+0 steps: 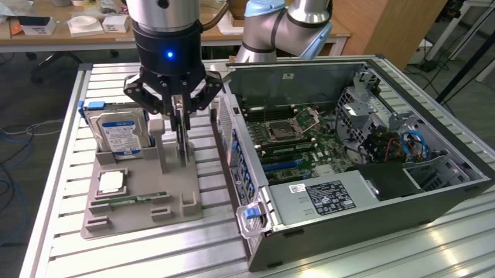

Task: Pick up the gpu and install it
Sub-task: 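Pick up the gpu and move the gpu toward the slot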

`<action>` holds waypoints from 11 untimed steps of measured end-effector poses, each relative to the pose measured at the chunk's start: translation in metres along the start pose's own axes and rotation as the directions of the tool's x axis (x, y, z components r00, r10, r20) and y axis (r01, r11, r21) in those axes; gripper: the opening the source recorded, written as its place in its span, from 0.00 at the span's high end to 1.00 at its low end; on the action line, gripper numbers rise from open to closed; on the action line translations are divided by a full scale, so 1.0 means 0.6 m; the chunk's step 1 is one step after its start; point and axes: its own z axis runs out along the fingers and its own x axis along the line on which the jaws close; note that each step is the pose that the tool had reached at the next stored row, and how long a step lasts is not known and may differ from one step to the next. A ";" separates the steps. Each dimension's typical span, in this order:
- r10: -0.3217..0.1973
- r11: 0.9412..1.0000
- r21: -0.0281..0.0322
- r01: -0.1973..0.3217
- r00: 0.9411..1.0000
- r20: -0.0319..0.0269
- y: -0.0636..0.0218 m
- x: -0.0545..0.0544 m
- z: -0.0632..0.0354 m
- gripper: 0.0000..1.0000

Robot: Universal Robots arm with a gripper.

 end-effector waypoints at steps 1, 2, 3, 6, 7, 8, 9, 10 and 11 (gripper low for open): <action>0.000 1.000 0.000 0.000 1.000 0.000 0.000 0.000 -0.002 0.74; 0.000 1.000 0.000 0.000 1.000 0.000 0.000 0.000 -0.004 0.74; 0.000 1.000 0.000 0.000 1.000 0.000 0.000 0.000 -0.006 0.74; 0.000 1.000 0.000 0.000 1.000 0.000 0.001 0.000 -0.012 0.74; 0.000 1.000 0.000 0.000 1.000 0.000 0.001 0.000 -0.014 0.74; 0.000 1.000 0.000 0.000 1.000 0.000 0.001 0.000 -0.015 0.74; 0.000 1.000 0.000 0.000 1.000 0.000 0.001 0.000 -0.017 0.74; 0.000 1.000 0.000 0.000 1.000 0.000 0.001 0.000 -0.019 0.74; 0.000 1.000 0.000 0.000 1.000 0.000 0.001 0.000 -0.020 0.74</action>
